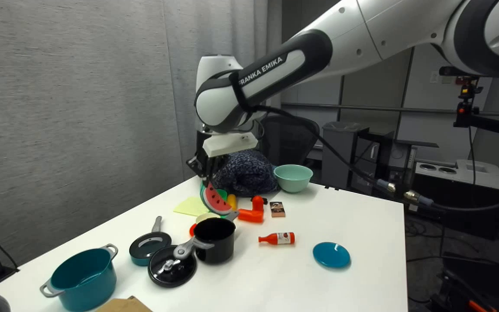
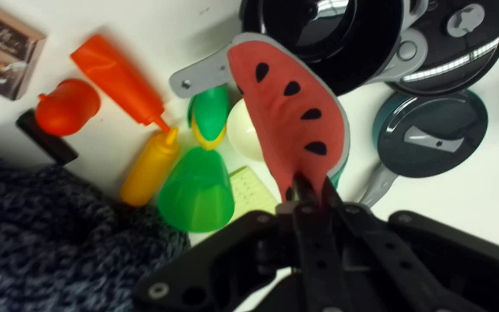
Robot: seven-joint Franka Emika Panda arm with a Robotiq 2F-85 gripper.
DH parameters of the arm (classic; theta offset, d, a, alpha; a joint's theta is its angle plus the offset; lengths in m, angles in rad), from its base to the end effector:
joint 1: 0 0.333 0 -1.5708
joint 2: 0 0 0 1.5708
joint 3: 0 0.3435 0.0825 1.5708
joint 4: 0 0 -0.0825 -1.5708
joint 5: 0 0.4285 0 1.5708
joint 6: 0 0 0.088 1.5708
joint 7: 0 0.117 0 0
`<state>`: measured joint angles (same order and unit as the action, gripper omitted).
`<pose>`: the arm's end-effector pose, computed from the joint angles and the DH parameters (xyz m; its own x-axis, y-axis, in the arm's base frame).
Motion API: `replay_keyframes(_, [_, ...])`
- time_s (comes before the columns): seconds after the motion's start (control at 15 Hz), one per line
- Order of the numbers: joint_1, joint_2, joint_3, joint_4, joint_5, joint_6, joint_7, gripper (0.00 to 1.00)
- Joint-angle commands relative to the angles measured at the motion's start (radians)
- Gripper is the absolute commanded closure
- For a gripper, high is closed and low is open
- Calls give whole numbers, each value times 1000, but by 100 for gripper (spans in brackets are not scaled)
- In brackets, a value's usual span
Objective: Move the watermelon plushie to the blue bowl
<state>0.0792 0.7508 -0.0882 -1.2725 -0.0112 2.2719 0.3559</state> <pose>0.8301 0.0113 0.3246 0.9144 -0.3135 0.2560 -0.3191 -0.9475 -0.0203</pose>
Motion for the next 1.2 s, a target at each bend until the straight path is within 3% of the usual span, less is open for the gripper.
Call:
replay_keyframes(0.0, [14,-91,-69,-11,-86,-78,31,98])
replay_keyframes(0.33, [-16,-167,-136,-42,-137,-133,148,98])
replay_keyframes(0.47, [-27,-143,-119,-12,-129,-122,122,98])
replay_keyframes(0.53, [-34,-145,-120,-13,-129,-122,124,94])
replay_keyframes(1.07, [-32,-138,-112,-14,-127,-122,123,94])
replay_keyframes(1.13, [-31,-138,-112,-14,-127,-122,123,98])
